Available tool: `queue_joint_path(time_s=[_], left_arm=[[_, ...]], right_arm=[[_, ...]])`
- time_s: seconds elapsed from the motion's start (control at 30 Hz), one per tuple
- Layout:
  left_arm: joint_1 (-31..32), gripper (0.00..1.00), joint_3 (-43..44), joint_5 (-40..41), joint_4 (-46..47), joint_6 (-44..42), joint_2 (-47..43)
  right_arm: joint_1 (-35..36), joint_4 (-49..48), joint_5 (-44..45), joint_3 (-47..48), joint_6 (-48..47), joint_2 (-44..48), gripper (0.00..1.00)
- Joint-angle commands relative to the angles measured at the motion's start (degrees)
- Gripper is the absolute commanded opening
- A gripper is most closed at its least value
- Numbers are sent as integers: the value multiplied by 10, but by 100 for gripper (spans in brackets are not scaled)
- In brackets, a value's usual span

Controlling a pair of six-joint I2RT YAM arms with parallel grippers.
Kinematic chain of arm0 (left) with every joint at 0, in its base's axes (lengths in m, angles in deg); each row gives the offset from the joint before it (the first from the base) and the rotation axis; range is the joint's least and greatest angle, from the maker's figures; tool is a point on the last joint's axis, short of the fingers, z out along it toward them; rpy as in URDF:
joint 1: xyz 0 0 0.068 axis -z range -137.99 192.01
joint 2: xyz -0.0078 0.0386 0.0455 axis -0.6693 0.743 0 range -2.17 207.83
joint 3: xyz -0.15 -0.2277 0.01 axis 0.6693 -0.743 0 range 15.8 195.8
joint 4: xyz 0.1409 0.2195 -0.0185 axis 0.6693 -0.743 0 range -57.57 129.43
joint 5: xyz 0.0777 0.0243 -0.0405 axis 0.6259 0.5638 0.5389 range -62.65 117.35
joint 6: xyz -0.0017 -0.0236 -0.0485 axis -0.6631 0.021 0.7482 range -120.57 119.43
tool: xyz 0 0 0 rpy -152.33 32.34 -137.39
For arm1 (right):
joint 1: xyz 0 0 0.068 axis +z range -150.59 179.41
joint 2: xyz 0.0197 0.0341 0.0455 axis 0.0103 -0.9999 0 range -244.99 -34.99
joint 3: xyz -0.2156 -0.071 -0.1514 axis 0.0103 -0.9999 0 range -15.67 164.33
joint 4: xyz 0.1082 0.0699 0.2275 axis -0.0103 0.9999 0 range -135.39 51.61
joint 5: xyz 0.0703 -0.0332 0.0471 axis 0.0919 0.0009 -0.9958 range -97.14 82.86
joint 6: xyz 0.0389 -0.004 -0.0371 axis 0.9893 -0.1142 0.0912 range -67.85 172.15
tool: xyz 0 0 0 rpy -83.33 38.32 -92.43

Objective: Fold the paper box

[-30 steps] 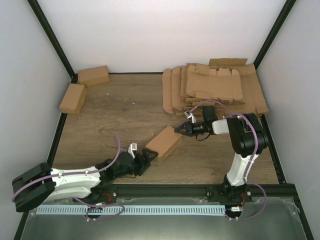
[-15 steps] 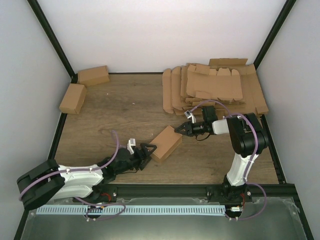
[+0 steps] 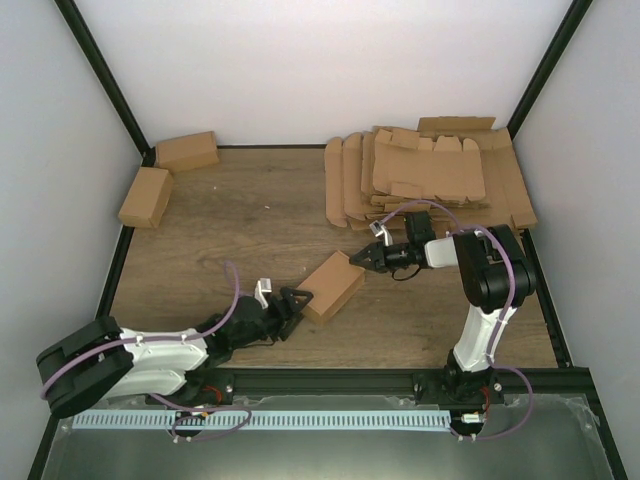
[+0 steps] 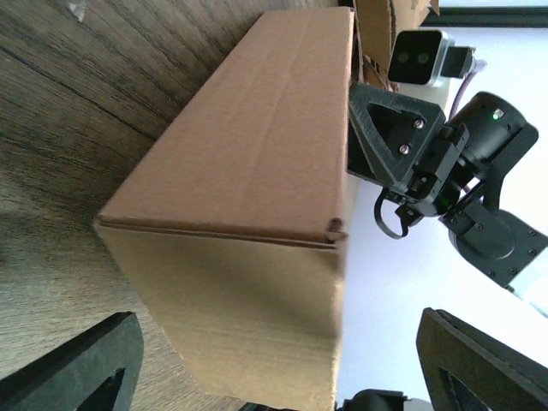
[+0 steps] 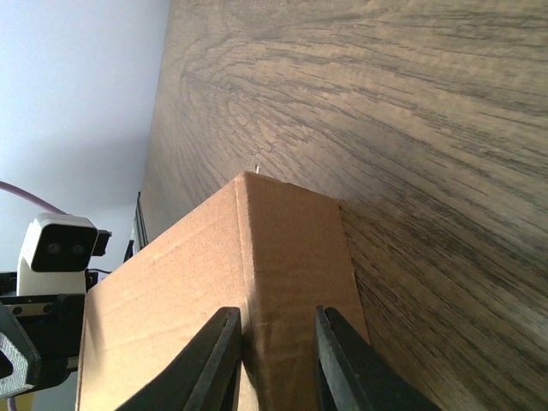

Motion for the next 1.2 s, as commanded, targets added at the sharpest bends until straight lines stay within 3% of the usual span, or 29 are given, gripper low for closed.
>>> queue_joint_path(time_s=[0.0, 0.3, 0.63, 0.93, 1.17], left_arm=[[-3, 88, -3, 14, 32, 0, 0], [-3, 81, 10, 9, 99, -6, 66], [-4, 60, 34, 20, 133, -6, 87], [-10, 40, 41, 58, -1, -44, -11], [-88, 37, 37, 18, -64, -69, -75]], right_arm=[[-11, 21, 44, 8, -7, -20, 24], [-11, 24, 42, 10, -9, -25, 24], [-12, 17, 32, 7, -2, -19, 25], [-11, 63, 69, 22, 5, 56, 42], [-11, 108, 134, 29, 24, 187, 54]])
